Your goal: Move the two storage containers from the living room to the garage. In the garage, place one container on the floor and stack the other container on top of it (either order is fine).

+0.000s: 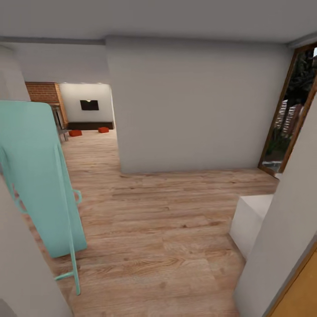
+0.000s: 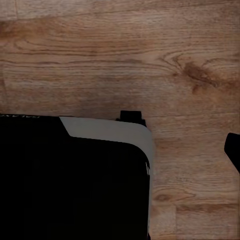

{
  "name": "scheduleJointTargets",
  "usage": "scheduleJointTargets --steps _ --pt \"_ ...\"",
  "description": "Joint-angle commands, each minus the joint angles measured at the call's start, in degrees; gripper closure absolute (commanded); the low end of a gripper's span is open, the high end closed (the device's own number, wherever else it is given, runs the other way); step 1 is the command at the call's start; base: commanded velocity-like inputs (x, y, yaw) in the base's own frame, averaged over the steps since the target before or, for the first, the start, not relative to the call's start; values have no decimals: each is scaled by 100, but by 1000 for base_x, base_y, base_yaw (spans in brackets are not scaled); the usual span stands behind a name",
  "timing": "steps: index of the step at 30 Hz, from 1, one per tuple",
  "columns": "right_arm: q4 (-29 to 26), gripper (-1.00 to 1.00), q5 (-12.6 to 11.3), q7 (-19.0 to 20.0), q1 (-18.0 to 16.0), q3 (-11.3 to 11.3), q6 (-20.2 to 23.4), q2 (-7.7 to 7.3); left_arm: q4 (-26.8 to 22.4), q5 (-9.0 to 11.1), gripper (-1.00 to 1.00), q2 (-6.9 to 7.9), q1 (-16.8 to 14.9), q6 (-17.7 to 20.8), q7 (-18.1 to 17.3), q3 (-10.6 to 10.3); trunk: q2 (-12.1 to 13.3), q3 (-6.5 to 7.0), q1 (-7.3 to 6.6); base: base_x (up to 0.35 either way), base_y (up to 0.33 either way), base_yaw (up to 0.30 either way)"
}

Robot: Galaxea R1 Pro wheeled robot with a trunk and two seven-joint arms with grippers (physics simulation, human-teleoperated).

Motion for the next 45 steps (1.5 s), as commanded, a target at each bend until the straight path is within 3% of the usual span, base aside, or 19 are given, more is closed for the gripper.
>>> scheduleJointTargets --steps 1,45 --pt "3 -100 6 18 -3 0 -19 -2 -4 -57 -100 1 -3 4 -11 -5 -3 -7 4 346 0 154" --pt "3 -100 6 18 -3 0 -19 -2 -4 -57 -100 4 -3 4 -11 -5 -3 -7 4 346 0 35"
